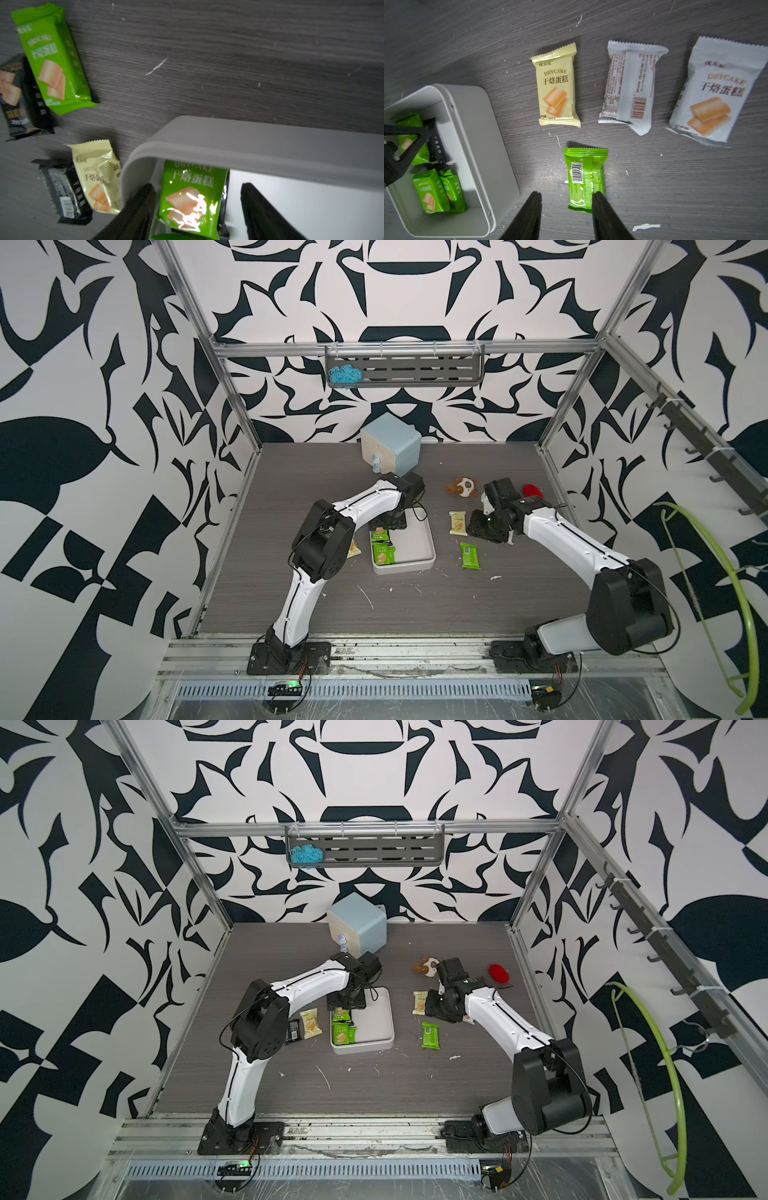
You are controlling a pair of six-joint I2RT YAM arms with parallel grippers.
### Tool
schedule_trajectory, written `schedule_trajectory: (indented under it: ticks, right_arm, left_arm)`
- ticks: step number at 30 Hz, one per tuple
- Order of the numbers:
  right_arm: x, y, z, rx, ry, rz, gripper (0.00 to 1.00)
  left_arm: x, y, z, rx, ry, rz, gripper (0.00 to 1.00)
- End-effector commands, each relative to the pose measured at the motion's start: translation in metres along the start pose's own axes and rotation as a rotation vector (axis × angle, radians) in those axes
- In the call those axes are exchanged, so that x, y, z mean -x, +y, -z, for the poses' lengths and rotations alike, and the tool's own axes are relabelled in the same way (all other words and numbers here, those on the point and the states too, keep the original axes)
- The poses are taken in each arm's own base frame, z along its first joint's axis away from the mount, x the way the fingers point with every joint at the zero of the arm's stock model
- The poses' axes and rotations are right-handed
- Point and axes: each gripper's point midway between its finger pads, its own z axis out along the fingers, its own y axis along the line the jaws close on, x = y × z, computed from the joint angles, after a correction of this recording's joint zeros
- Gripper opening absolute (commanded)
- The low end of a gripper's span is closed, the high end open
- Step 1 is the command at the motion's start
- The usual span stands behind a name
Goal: Take the cookies out of the storage box
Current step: Pick up the cookie from the storage box.
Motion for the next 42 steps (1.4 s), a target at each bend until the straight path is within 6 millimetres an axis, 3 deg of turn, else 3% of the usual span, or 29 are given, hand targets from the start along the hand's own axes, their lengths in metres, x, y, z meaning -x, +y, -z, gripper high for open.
schedule_trajectory:
  ticks: [1, 9, 18, 26, 30, 35, 42]
  right_arm:
    - [0.003, 0.002, 0.004, 0.004, 0.003, 0.007, 0.46]
    - [0.001, 0.0, 0.002, -0.007, 0.013, -0.002, 0.46]
    - [0.001, 0.001, -0.002, -0.004, 0.029, -0.017, 0.46]
    - [0.002, 0.003, -0.003, 0.005, 0.034, -0.021, 0.45]
    - [0.002, 0.003, -0.003, 0.006, 0.033, -0.022, 0.45]
    - [0.003, 0.005, 0.0, 0.009, 0.027, -0.022, 0.45]
    - [0.005, 0.007, 0.003, 0.018, 0.023, -0.027, 0.45]
  left_arm:
    - [-0.008, 0.004, -0.019, 0.019, 0.045, -0.007, 0.72]
    - [-0.007, -0.006, -0.019, -0.027, 0.053, -0.002, 0.71]
    - [-0.004, -0.009, -0.007, -0.069, 0.038, 0.017, 0.61]
    - [-0.013, -0.006, -0.018, -0.051, 0.067, 0.011, 0.59]
    - [-0.012, -0.007, -0.017, -0.057, 0.061, 0.012, 0.52]
    - [-0.008, -0.008, -0.009, -0.071, 0.047, 0.016, 0.49]
    - [0.003, -0.009, 0.018, -0.121, 0.003, 0.032, 0.48]
